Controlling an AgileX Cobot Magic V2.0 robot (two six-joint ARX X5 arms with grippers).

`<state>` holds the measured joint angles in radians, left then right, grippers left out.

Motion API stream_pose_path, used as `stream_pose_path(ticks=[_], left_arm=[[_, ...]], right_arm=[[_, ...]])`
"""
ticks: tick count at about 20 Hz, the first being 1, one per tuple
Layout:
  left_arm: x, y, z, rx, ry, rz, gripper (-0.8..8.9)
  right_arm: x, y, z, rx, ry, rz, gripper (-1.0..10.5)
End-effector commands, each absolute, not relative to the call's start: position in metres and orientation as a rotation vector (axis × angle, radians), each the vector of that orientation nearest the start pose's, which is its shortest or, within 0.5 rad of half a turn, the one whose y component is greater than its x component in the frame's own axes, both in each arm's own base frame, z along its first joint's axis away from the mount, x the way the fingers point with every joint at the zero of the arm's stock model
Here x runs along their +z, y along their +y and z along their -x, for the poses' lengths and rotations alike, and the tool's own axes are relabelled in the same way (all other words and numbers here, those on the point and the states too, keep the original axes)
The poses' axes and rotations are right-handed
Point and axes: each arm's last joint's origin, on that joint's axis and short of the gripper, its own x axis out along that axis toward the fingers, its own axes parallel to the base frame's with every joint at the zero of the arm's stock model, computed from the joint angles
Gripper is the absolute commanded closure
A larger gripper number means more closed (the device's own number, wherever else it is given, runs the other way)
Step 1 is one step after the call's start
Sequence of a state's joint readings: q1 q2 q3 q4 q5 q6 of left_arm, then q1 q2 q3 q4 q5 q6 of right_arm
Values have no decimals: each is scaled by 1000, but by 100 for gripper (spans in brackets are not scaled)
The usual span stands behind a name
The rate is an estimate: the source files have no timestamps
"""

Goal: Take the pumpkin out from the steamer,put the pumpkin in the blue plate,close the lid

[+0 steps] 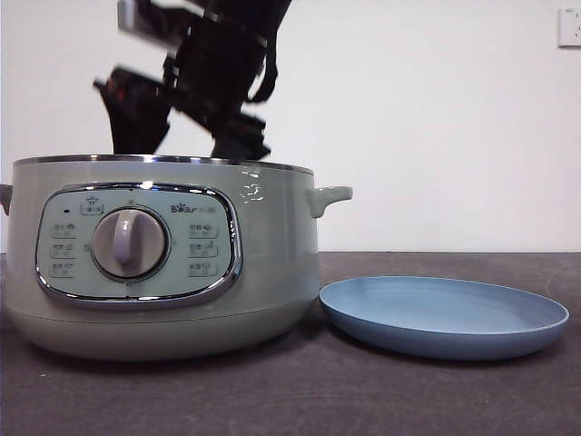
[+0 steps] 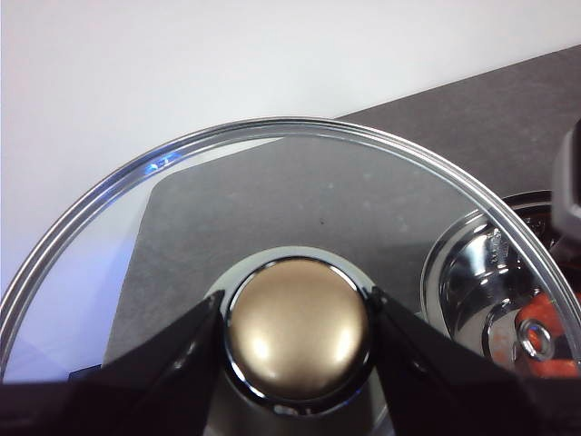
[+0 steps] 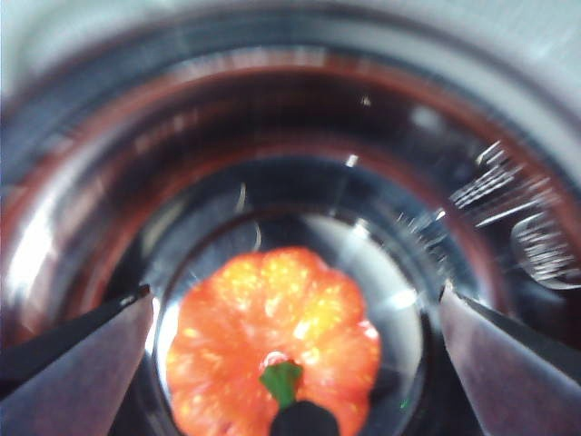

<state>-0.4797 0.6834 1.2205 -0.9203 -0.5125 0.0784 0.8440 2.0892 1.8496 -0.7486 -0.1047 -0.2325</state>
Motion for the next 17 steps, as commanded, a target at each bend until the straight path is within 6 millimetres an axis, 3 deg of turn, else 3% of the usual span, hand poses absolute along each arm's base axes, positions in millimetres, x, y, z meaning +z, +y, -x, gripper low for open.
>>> stream_pose_path(ticks=[1,3,4,7,12,14,17], left_arm=[[421,-23,-75,31,279,-229,822],[420,-23,-75,30,283,-231,822],[420,-22,-75,30,285,-233,822],[420,-22,-74,30,287,-234,822],[419,-22,-74,28,291,-235,822],[419,-23,-74,18,291,-234,822],[419,-28,-82,-29,304,-226,822]], right_arm=[[229,349,-305,1017,915,573,195],[217,351,-306,1025,950,576,198],[213,352,-306,1024,963,581,276],[213,351,-306,991,970,590,964],[227,346,-306,991,944,575,954],[262,336,-298,994,876,554,953],[334,294,-278,964,792,511,952]])
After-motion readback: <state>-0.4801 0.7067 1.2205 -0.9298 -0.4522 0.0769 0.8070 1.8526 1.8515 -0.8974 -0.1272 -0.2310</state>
